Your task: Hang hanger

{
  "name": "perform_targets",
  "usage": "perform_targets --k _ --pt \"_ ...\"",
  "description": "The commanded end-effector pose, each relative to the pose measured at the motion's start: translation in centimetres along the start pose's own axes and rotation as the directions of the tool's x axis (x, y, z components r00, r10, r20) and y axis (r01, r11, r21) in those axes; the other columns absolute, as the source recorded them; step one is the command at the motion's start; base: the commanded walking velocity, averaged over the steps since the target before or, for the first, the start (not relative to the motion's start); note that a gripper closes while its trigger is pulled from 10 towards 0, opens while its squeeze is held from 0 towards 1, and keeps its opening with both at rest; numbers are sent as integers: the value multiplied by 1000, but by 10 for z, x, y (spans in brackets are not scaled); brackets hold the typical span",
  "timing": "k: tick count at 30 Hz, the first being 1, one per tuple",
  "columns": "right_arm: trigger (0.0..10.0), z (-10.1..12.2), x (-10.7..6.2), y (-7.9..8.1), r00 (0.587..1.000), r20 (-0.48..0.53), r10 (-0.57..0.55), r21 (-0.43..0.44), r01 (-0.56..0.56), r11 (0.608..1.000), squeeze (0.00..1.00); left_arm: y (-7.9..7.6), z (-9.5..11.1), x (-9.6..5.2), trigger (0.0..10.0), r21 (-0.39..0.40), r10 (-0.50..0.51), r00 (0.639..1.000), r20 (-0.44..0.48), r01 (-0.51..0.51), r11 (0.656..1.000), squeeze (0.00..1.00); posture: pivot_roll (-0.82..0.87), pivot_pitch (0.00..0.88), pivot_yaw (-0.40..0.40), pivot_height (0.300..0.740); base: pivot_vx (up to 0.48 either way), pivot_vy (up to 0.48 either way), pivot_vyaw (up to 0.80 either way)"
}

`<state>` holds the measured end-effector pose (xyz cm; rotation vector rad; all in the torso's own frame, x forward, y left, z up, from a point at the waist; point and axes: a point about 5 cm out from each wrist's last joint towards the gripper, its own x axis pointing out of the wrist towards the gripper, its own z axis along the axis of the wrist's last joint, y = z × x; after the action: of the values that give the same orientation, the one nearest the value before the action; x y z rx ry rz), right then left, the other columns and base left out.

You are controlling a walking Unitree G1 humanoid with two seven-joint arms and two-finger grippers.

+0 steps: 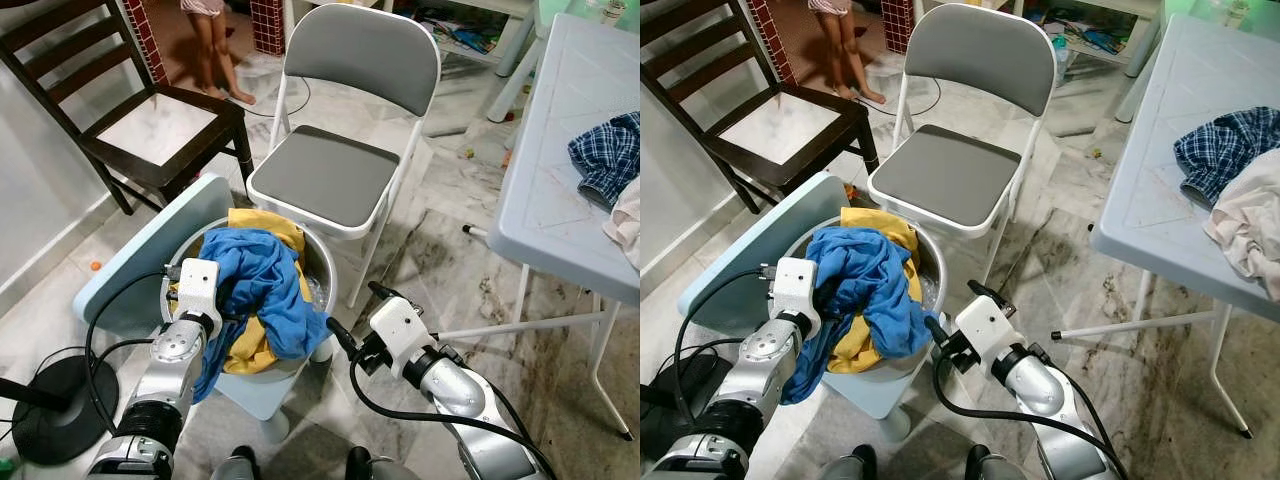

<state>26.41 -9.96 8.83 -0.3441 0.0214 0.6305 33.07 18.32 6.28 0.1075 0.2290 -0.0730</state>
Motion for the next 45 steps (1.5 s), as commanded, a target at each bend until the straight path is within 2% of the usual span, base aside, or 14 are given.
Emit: perform_targets --k 1,4,6,9,13,16,21,27,33,39,40,43,44,45 --pt "10000 -4 -1 0 1000 -13 -3 6 3 1000 0 5 -1 -1 0 12 14 1000 -4 -14 1000 0 124 229 0 740 0 0 0" --pt "10000 -5 -2 0 1000 -16 -6 6 6 1000 0 8 3 0 0 31 49 998 25 -50 998 0 122 230 1 740 0 0 0" --pt "10000 -5 -2 0 1000 -16 -9 8 9 1000 0 2 32 0 0 98 1 976 218 -23 995 0 118 230 0 740 0 0 0" --pt "10000 -5 -2 -1 1000 -17 -10 5 10 1000 0 -6 56 -4 0 72 -66 928 366 42 996 0 117 229 0 740 0 0 0" --pt "10000 -8 -5 -3 1000 -24 -16 1 16 1000 0 -16 64 -33 0 94 -230 861 453 211 973 0 126 228 1 740 0 0 0" --pt "10000 -9 -5 -3 1000 -26 -17 1 17 1000 0 -18 49 -55 0 124 -280 849 447 251 960 0 143 232 2 740 0 0 0" --pt "10000 -10 -4 -1 1000 -28 -7 4 7 1000 0 -16 5 -88 0 151 -319 883 345 284 947 0 164 236 -1 740 0 0 0" --pt "10000 -9 0 1 1000 -23 19 2 -19 1000 0 6 -73 -125 0 150 -246 969 13 241 959 0 183 245 -15 740 0 0 0" --pt "10000 -10 0 -1 999 -27 26 -3 -27 1000 0 18 -120 -139 0 138 -218 951 -219 251 958 0 175 249 -18 740 0 0 0" --pt "10000 -11 -2 -2 999 -30 18 -4 -19 1000 0 36 -113 -126 0 201 -103 975 -198 143 969 0 168 250 -20 740 0 0 0" --pt "10000 -11 -3 -2 999 -31 19 -4 -19 1000 0 42 -105 -117 5804 222 -63 985 -163 99 970 0 167 250 -21 740 0 0 0" --pt "10000 -12 -3 -1 999 -32 20 -3 -20 1000 0 50 -97 -111 4588 237 -28 992 -121 56 970 0 166 248 -22 740 0 0 0" --pt "10000 -12 -4 -1 999 -34 22 -3 -22 1000 0 57 -87 -103 2941 256 16 997 -75 4 967 0 165 249 -21 740 0 0 0" --pt "10000 -12 -3 -1 999 -34 22 -3 -22 1000 0 60 -83 -99 2784 260 36 998 -54 -21 965 0 164 247 -22 740 0 0 0"
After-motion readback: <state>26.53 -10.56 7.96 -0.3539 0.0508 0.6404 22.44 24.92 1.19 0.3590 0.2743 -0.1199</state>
